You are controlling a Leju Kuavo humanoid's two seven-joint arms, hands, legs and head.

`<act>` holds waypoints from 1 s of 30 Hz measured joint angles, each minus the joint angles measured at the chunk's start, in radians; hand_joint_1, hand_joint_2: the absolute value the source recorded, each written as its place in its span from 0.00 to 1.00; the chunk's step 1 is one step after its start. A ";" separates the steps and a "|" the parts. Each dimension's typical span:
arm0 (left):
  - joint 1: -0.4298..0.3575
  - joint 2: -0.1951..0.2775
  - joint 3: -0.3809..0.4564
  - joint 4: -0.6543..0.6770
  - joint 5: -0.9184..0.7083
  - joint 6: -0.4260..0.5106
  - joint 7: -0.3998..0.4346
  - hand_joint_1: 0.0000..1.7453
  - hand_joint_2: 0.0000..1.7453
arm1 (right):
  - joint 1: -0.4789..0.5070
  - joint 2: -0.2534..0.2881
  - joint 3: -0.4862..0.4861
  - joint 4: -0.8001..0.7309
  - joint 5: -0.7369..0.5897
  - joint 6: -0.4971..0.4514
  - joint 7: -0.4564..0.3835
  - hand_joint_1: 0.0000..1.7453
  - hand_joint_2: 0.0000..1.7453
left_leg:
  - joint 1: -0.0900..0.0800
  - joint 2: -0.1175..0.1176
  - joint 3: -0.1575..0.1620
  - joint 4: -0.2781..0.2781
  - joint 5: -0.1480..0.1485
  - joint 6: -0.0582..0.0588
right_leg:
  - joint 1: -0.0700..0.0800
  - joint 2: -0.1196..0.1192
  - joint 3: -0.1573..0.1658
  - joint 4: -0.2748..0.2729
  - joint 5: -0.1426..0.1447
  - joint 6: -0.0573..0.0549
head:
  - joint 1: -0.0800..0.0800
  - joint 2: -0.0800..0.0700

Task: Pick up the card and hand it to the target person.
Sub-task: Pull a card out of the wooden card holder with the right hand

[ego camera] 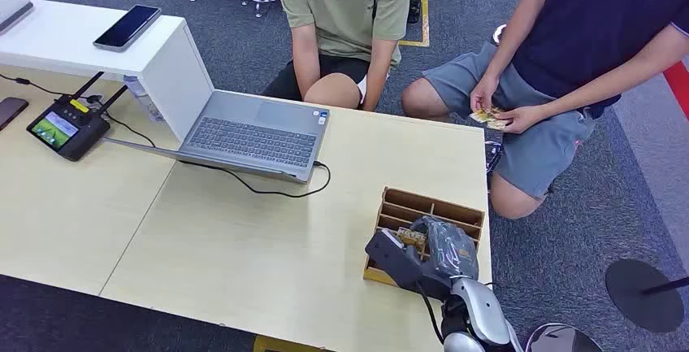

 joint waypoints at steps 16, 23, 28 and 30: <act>0.000 0.000 0.000 0.000 0.000 0.000 0.000 0.00 0.00 | 0.000 0.000 0.000 0.001 0.000 0.000 0.000 0.54 1.00 | 0.000 0.000 0.000 0.000 0.000 0.000 | 0.000 0.000 0.000 0.000 0.000 0.000 | 0.000 0.000; 0.000 0.000 0.000 0.000 -0.003 0.000 0.000 0.00 0.00 | 0.000 0.000 0.000 0.002 0.000 0.000 0.000 0.52 1.00 | 0.000 0.000 0.000 0.000 0.000 0.000 | 0.000 0.000 0.000 0.000 0.000 0.000 | 0.000 0.000; 0.000 0.000 0.000 0.000 -0.011 0.000 0.000 0.00 0.00 | 0.000 0.000 0.000 0.002 0.000 0.000 0.000 0.52 1.00 | 0.000 0.000 0.000 0.000 0.000 0.000 | 0.000 0.000 0.000 0.000 0.000 0.000 | 0.000 0.000; 0.000 0.000 0.000 0.000 -0.012 0.000 0.000 0.00 0.00 | 0.000 0.000 0.000 0.002 0.000 0.000 0.000 0.52 1.00 | 0.000 0.000 0.000 0.000 0.000 0.000 | 0.000 0.000 0.000 0.000 0.000 0.000 | 0.000 0.000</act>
